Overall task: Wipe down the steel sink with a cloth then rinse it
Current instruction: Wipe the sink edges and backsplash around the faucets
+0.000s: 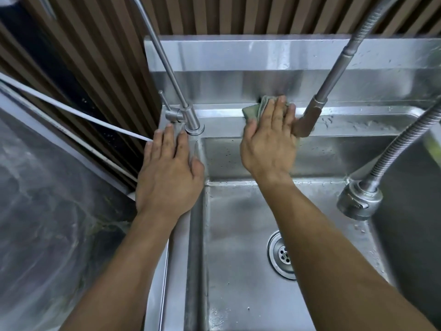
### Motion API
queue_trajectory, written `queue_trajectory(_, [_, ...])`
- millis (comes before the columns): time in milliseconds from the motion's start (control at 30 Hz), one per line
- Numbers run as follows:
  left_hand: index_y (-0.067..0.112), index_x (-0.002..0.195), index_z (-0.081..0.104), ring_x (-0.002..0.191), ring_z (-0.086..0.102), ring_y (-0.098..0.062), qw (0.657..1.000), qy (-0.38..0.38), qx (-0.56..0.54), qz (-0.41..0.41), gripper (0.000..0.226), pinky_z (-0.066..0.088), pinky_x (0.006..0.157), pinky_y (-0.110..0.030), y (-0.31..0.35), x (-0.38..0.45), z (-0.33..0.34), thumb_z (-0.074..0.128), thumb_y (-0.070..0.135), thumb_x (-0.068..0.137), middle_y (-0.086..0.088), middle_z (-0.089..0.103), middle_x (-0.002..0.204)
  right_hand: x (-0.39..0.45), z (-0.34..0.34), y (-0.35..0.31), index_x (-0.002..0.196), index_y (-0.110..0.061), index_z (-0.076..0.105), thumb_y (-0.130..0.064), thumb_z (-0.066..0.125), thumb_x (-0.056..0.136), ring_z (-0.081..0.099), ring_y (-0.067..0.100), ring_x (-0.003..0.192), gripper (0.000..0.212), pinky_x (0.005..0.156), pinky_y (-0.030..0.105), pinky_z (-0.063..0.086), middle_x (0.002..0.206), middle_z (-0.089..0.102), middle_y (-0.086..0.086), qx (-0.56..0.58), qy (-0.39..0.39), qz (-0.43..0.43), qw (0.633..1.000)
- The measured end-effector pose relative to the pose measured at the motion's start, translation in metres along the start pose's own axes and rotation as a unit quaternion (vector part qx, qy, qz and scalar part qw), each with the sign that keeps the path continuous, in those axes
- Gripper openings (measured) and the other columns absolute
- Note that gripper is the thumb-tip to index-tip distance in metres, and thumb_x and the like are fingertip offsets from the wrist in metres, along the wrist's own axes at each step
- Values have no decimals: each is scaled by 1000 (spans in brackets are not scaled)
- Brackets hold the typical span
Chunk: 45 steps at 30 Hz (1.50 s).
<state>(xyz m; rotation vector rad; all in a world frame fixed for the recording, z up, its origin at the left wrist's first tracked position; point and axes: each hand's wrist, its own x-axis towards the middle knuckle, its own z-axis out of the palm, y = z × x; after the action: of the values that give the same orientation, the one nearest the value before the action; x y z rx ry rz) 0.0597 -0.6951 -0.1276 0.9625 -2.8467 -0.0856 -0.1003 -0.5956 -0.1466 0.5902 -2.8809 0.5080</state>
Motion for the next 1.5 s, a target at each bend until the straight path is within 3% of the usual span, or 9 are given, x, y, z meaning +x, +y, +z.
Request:
queue_trajectory(100, [7,160,33,156,19,-36,1000,-3,7,-4,72,13,129,-48,3,1,0,24,40,97,-20,25,168,-8,1,-27,164,-5,7,-39,15,110,3,32,159,64,130,44,4,172,3,16,-6,-23,-32,999])
queue_trajectory(267, [5,159,34,157,20,-33,999,-6,14,33,72,13,129,-46,1,-1,2,14,40,99,-12,31,168,-5,1,-9,160,-18,34,-40,30,111,20,25,157,54,129,40,15,168,29,2,50,-22,-210,976])
queue_trajectory(467, [3,159,34,157,22,-33,999,-5,11,42,76,11,130,-43,1,-1,2,9,40,97,-14,33,166,-5,0,-25,164,-18,19,-36,22,111,7,26,160,56,129,39,4,172,13,2,25,-47,-109,993])
queue_trajectory(633, [2,158,36,157,22,-33,999,-1,-4,48,74,9,130,-40,-1,-2,1,11,39,97,-15,34,166,2,-2,-33,161,-24,33,-37,29,112,20,24,158,51,129,38,13,167,29,-3,51,-82,-281,955])
queue_trajectory(900, [5,159,34,158,20,-30,999,-5,-12,46,76,10,130,-40,-2,-1,2,10,41,97,-11,33,167,1,-6,5,163,-15,22,-38,24,112,9,26,160,56,130,40,6,172,15,2,32,-8,-40,999])
queue_trajectory(1300, [2,154,44,155,27,-34,999,19,-27,40,71,14,129,-41,0,-2,3,20,40,99,-13,41,162,2,7,20,137,-16,65,-26,48,108,55,26,138,36,113,38,40,143,63,3,163,101,-124,974])
queue_trajectory(1367, [3,148,54,151,35,-35,996,53,-66,40,65,23,127,-42,1,-4,2,29,38,99,-13,51,156,-1,-2,12,134,-19,68,-28,45,109,67,18,118,34,98,37,52,123,74,-1,304,115,-45,945])
queue_trajectory(1433, [6,147,56,150,38,-32,988,95,-120,35,58,29,125,-43,3,-5,-1,40,34,99,-10,53,155,4,-26,-4,127,-14,71,-28,45,111,64,3,75,33,69,28,53,83,71,-12,513,148,71,842])
queue_trajectory(1500, [11,155,46,155,29,-25,973,138,-187,6,60,25,127,-41,2,-2,-8,45,34,100,-4,40,164,18,-46,-27,129,-4,68,-23,45,111,59,-6,71,35,69,19,50,88,71,-11,606,221,76,760])
